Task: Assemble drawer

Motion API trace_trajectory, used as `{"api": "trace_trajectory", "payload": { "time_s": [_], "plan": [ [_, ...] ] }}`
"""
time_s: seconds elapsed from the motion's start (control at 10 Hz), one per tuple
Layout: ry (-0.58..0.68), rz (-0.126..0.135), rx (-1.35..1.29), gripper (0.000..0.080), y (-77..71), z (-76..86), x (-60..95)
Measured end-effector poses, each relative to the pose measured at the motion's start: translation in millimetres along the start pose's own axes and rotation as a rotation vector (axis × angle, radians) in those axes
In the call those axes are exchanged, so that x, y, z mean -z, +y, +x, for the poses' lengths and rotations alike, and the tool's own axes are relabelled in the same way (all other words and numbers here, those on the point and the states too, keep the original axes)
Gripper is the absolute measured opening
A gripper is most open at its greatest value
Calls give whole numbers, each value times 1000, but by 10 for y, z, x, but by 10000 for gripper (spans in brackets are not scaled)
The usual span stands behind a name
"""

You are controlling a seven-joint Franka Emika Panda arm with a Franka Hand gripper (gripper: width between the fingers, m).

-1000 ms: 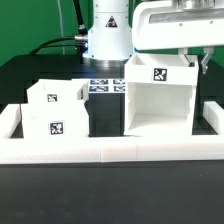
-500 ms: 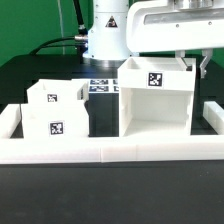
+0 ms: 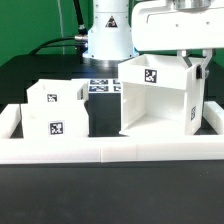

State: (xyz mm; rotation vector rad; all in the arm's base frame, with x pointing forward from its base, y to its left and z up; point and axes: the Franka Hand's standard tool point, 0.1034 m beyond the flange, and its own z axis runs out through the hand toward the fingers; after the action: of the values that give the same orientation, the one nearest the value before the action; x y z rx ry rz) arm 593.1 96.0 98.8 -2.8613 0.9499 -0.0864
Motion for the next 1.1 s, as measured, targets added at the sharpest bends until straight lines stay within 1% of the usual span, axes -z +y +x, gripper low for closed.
{"api": "trace_trajectory", "payload": {
  "time_s": [0.1, 0.3, 0.5, 0.7, 1.1],
  "plan": [
    [3, 3, -102, 38, -10, 38, 10],
    [3, 8, -215, 38, -23, 92, 9],
    [1, 19, -385, 38, -13, 157, 18],
    [-8, 33, -562, 38, -99, 176, 16],
    [-57, 74, -892, 38, -245, 249, -14]
  ]
}}
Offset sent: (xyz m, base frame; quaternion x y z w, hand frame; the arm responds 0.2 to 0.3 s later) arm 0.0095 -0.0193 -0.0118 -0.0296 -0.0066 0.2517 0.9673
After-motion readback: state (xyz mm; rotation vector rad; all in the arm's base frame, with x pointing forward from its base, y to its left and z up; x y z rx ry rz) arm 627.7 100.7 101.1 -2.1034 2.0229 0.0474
